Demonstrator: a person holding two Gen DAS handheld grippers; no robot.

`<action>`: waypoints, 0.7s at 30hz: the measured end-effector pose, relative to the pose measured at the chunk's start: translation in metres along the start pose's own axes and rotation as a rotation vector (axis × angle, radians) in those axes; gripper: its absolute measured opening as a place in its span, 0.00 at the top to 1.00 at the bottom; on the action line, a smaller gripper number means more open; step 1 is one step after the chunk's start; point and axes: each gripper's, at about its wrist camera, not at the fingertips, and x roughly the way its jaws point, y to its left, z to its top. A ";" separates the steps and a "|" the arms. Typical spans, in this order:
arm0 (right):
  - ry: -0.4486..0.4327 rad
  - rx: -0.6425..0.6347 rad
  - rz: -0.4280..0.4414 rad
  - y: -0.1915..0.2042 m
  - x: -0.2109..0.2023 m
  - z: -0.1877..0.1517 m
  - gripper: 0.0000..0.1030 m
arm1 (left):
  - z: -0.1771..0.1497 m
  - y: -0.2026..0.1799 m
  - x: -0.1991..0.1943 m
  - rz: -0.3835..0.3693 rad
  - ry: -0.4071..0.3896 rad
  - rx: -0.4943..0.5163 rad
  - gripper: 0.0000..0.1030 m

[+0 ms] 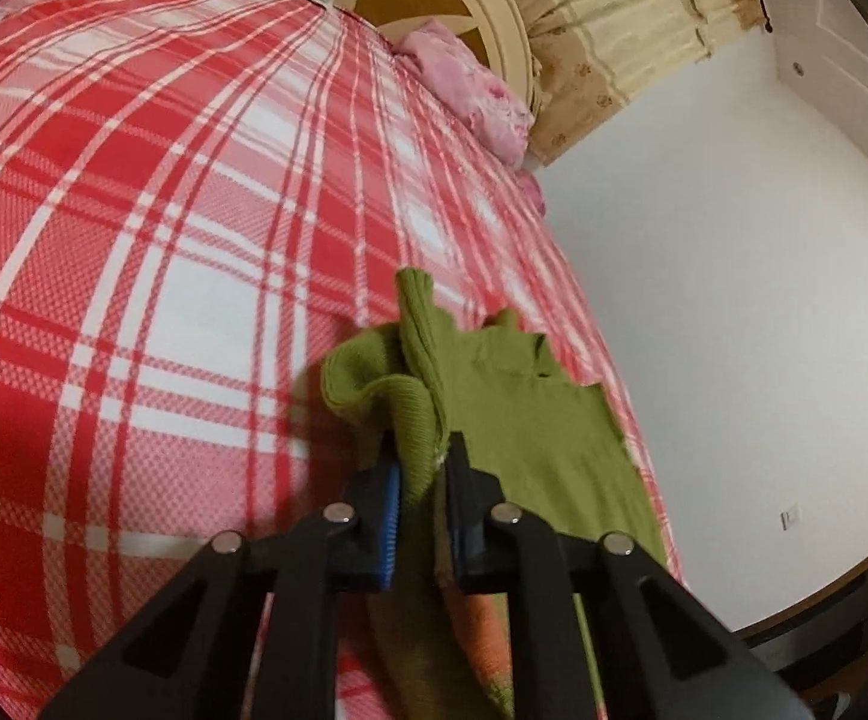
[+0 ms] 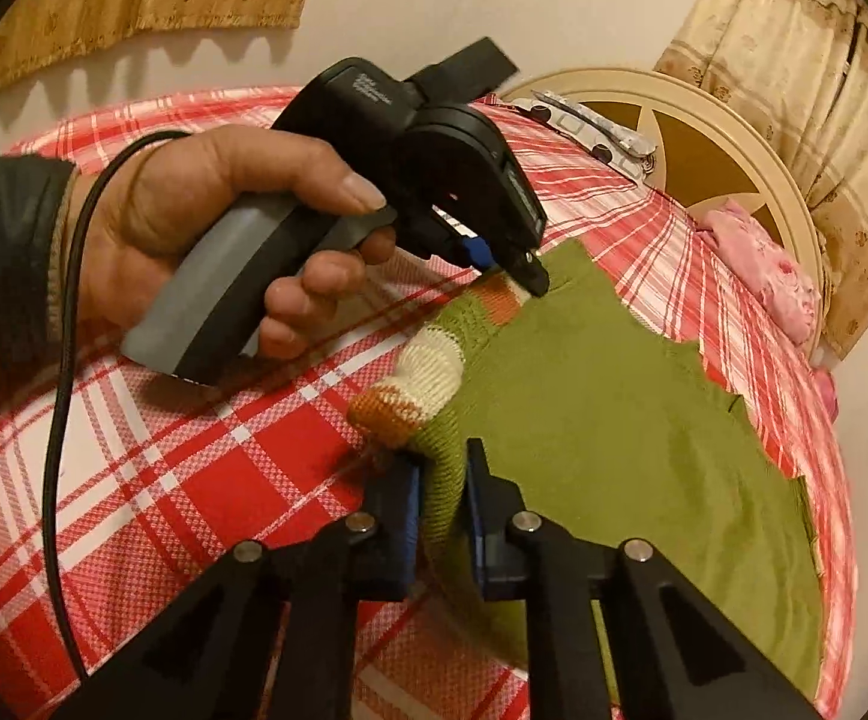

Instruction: Fold small clothes

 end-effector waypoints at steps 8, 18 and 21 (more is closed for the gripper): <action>-0.081 0.120 -0.025 -0.048 -0.028 0.001 0.88 | 0.014 -0.052 -0.005 -0.077 -0.068 0.025 0.88; -0.139 0.280 -0.093 -0.122 -0.066 -0.030 0.89 | 0.023 -0.141 0.032 -0.138 -0.077 0.132 0.92; -0.144 0.347 -0.103 -0.147 -0.074 -0.046 0.89 | 0.026 -0.170 0.058 -0.134 -0.063 0.163 0.97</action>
